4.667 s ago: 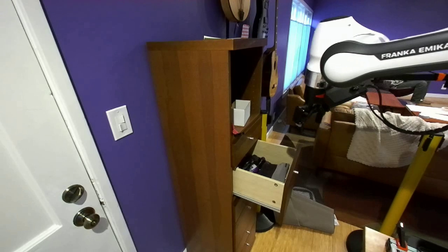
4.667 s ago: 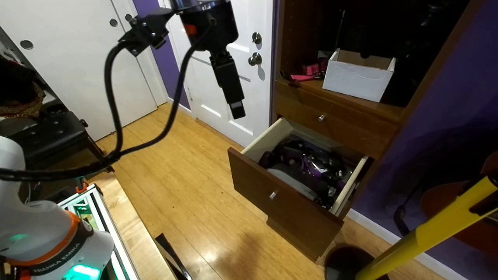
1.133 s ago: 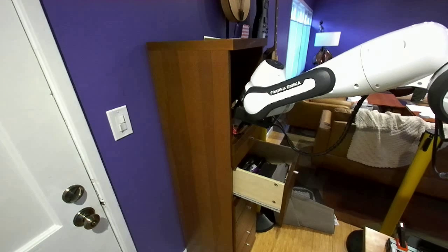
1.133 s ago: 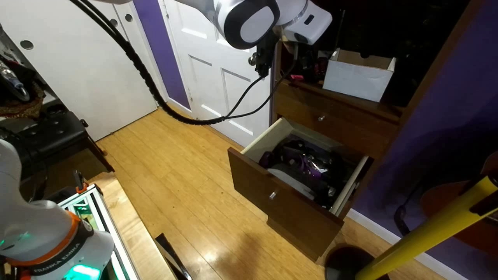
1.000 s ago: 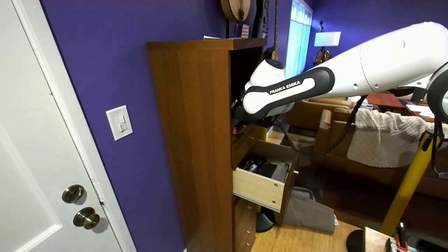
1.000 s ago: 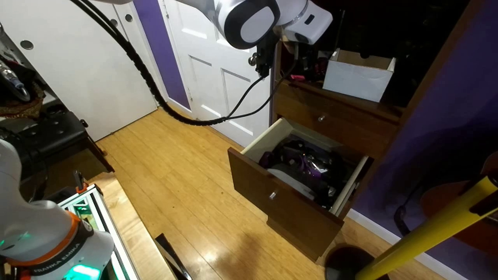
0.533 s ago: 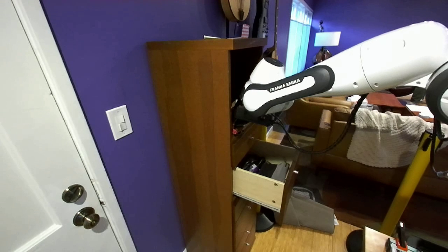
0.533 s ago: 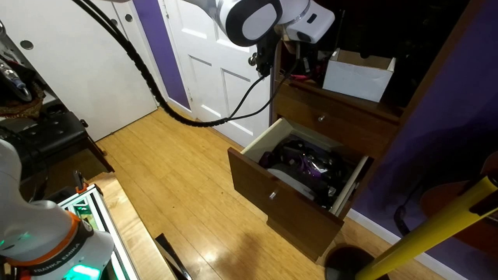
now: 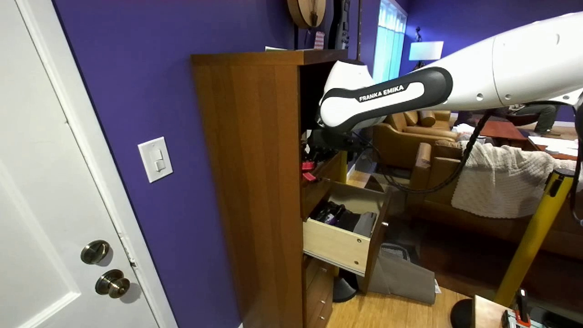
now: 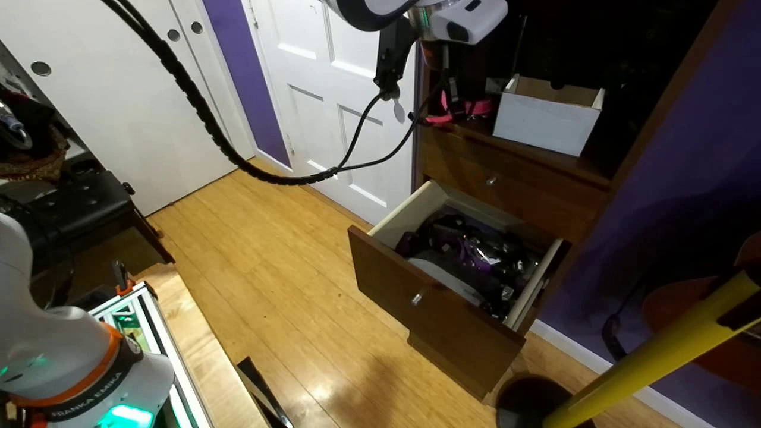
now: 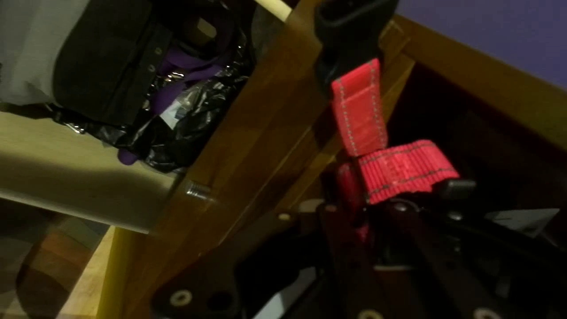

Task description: Pick up the chain with a pink band and put it in the open drawer

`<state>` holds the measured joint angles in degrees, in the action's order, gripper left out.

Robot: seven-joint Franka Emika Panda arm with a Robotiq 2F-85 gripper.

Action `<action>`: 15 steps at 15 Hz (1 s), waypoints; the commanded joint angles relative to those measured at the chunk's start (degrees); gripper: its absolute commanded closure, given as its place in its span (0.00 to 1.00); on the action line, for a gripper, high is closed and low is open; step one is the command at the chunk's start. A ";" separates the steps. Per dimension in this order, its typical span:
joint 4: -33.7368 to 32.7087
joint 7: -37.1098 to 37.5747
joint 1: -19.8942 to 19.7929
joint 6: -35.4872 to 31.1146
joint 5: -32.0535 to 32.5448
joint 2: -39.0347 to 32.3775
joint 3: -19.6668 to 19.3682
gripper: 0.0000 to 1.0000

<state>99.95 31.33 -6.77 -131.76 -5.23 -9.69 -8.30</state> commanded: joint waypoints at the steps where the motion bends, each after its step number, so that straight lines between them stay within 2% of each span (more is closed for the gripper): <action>1: 0.12 2.85 0.44 6.18 4.06 2.78 -1.15 0.96; 7: 0.70 5.63 -0.21 12.65 9.50 7.01 -1.70 0.96; 12: 1.22 9.39 -0.89 16.06 15.40 10.75 -1.63 0.96; 15: 0.92 11.16 -1.55 17.48 16.80 12.33 -1.51 0.96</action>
<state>99.70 39.87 -7.65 -115.94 9.38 0.08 -10.02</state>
